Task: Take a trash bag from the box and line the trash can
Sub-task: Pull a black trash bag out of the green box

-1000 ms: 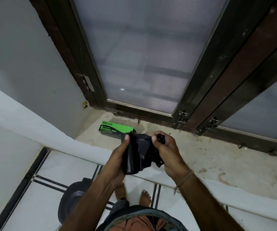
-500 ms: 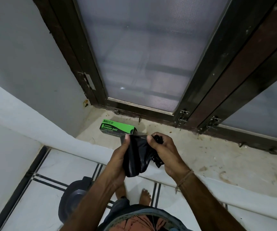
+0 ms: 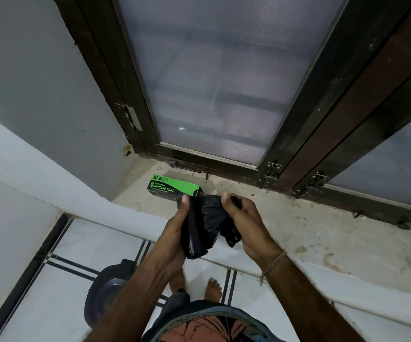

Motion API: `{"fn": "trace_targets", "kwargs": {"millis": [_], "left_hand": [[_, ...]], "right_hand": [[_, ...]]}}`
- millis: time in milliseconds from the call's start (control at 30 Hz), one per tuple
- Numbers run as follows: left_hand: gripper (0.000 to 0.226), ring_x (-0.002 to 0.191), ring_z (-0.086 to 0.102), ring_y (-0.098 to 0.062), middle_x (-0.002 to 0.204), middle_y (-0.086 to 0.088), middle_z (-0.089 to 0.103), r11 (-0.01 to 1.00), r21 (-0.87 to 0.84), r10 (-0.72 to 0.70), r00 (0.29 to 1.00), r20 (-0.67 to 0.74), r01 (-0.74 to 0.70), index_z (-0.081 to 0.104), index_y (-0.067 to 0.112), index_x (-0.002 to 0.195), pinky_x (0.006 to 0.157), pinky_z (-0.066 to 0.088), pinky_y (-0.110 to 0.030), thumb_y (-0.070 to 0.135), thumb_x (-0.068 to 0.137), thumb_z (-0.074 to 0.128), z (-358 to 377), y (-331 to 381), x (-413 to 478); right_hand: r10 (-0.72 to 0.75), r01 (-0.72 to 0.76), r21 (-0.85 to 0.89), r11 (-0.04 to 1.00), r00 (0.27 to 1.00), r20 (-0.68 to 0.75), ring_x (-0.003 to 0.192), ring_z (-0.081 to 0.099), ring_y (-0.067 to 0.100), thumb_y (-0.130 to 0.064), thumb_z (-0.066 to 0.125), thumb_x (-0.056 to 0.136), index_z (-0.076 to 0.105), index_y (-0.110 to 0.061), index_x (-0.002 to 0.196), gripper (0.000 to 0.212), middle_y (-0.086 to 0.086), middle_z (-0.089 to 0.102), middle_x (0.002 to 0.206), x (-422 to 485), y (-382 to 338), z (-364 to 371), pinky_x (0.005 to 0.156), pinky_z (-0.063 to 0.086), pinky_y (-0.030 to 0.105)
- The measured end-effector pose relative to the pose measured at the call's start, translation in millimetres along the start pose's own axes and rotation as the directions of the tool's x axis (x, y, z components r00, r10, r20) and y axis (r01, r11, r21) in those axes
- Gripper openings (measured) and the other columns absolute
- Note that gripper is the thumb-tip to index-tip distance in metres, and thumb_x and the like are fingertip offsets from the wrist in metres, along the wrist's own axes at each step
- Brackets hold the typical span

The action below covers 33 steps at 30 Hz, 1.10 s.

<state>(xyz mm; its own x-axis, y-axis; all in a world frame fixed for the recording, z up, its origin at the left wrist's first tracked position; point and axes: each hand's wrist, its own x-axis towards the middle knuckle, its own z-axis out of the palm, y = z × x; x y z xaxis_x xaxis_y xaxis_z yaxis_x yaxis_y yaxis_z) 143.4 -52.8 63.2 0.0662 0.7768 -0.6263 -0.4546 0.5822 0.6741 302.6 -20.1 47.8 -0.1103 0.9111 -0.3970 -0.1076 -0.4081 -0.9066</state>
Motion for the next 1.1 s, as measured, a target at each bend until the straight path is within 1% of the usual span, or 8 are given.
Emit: {"fn": "trace_targets", "kwargs": {"millis": [100, 200, 433, 633, 767, 867, 1000, 1100], "left_hand": [[0.055, 0.113, 0.071, -0.035, 0.124, -0.019, 0.075, 1.0, 0.015, -0.002, 1.0, -0.001, 0.002, 0.082, 0.023, 0.113, 0.107, 0.048, -0.055, 0.061, 0.098, 0.045, -0.5, -0.8, 1.2], [0.055, 0.116, 0.071, -0.035, 0.126, -0.019, 0.075, 1.0, 0.002, -0.011, 1.0, -0.009, 0.011, 0.08, 0.019, 0.117, 0.11, 0.049, -0.05, 0.057, 0.099, 0.046, -0.4, -1.9, 3.3], [0.055, 0.124, 0.067, -0.037, 0.129, -0.015, 0.074, 1.0, 0.004, -0.019, 1.0, -0.001, 0.019, 0.08, 0.023, 0.118, 0.112, 0.047, -0.054, 0.059, 0.103, 0.04, -1.9, -0.7, 6.9], [0.058, 0.105, 0.073, -0.031, 0.124, -0.017, 0.076, 0.998, 0.048, -0.035, 0.999, 0.02, 0.034, 0.082, 0.021, 0.113, 0.081, 0.057, -0.039, 0.062, 0.093, 0.046, 5.8, -1.0, 6.6], [0.057, 0.106, 0.074, -0.032, 0.124, -0.019, 0.075, 0.998, 0.053, -0.049, 0.998, 0.029, 0.047, 0.076, 0.015, 0.121, 0.085, 0.059, -0.042, 0.057, 0.1, 0.044, 2.4, -3.7, 9.6], [0.054, 0.092, 0.079, -0.026, 0.11, -0.016, 0.08, 0.997, 0.043, -0.066, 0.997, 0.044, 0.064, 0.071, 0.007, 0.12, 0.075, 0.064, -0.036, 0.048, 0.107, 0.038, 2.4, -3.9, 8.2], [0.058, 0.095, 0.077, -0.028, 0.113, -0.018, 0.078, 0.996, -0.015, -0.086, 0.996, 0.026, 0.087, 0.072, 0.004, 0.12, 0.085, 0.063, -0.04, 0.05, 0.106, 0.04, 3.5, -4.1, 6.9], [0.059, 0.1, 0.077, -0.028, 0.114, -0.016, 0.077, 0.989, -0.116, -0.081, 0.994, 0.067, 0.089, 0.08, 0.007, 0.11, 0.09, 0.062, -0.043, 0.052, 0.102, 0.043, 7.9, -3.6, 7.0]], "right_hand": [[-0.007, 0.011, -0.053, 0.999, 0.998, 0.069, 0.076, 0.071, 0.02, -0.024, 0.073, 0.095, 0.078, -0.007, 0.097, 0.019, 0.009, 0.077, 0.084, -3.0, -3.1, -0.3, 0.066, 0.055, 0.029], [0.022, -0.021, -0.046, 0.999, 1.0, 0.018, 0.069, 0.069, 0.012, -0.016, 0.072, 0.096, 0.076, 0.002, 0.097, 0.018, 0.006, 0.075, 0.079, 0.2, -0.4, -1.8, 0.061, 0.052, 0.023], [0.049, -0.048, 0.031, 0.998, 0.999, -0.024, 0.083, 0.074, 0.013, -0.014, 0.061, 0.103, 0.074, -0.004, 0.108, 0.017, 0.006, 0.079, 0.093, 4.3, 3.7, -4.6, 0.069, 0.057, 0.021], [0.067, -0.068, -0.057, 0.996, 0.998, -0.019, 0.082, 0.071, 0.017, -0.015, 0.058, 0.105, 0.074, -0.004, 0.114, 0.021, 0.007, 0.077, 0.093, 8.3, 8.1, -7.3, 0.069, 0.053, 0.027], [0.07, -0.06, -0.237, 0.97, 0.997, 0.037, 0.074, 0.065, 0.018, -0.02, 0.057, 0.106, 0.076, -0.005, 0.103, 0.024, 0.005, 0.072, 0.082, 8.5, 7.3, -10.3, 0.063, 0.048, 0.027], [0.103, -0.066, -0.314, 0.947, 0.989, 0.104, 0.069, 0.059, 0.021, -0.025, 0.057, 0.106, 0.071, -0.002, 0.09, 0.031, 0.006, 0.063, 0.073, 9.5, 4.5, -15.9, 0.064, 0.045, 0.031], [0.179, -0.151, -0.136, 0.979, 0.958, 0.225, 0.078, 0.066, 0.022, -0.022, 0.053, 0.107, 0.07, 0.003, 0.099, 0.031, 0.008, 0.07, 0.084, 8.1, 5.5, -15.5, 0.072, 0.052, 0.031], [0.215, -0.247, 0.115, 0.962, 0.947, 0.239, 0.065, 0.069, 0.012, -0.017, 0.045, 0.109, 0.066, -0.004, 0.092, 0.03, 0.0, 0.072, 0.073, 5.1, 5.2, -7.6, 0.062, 0.056, 0.023]]}}
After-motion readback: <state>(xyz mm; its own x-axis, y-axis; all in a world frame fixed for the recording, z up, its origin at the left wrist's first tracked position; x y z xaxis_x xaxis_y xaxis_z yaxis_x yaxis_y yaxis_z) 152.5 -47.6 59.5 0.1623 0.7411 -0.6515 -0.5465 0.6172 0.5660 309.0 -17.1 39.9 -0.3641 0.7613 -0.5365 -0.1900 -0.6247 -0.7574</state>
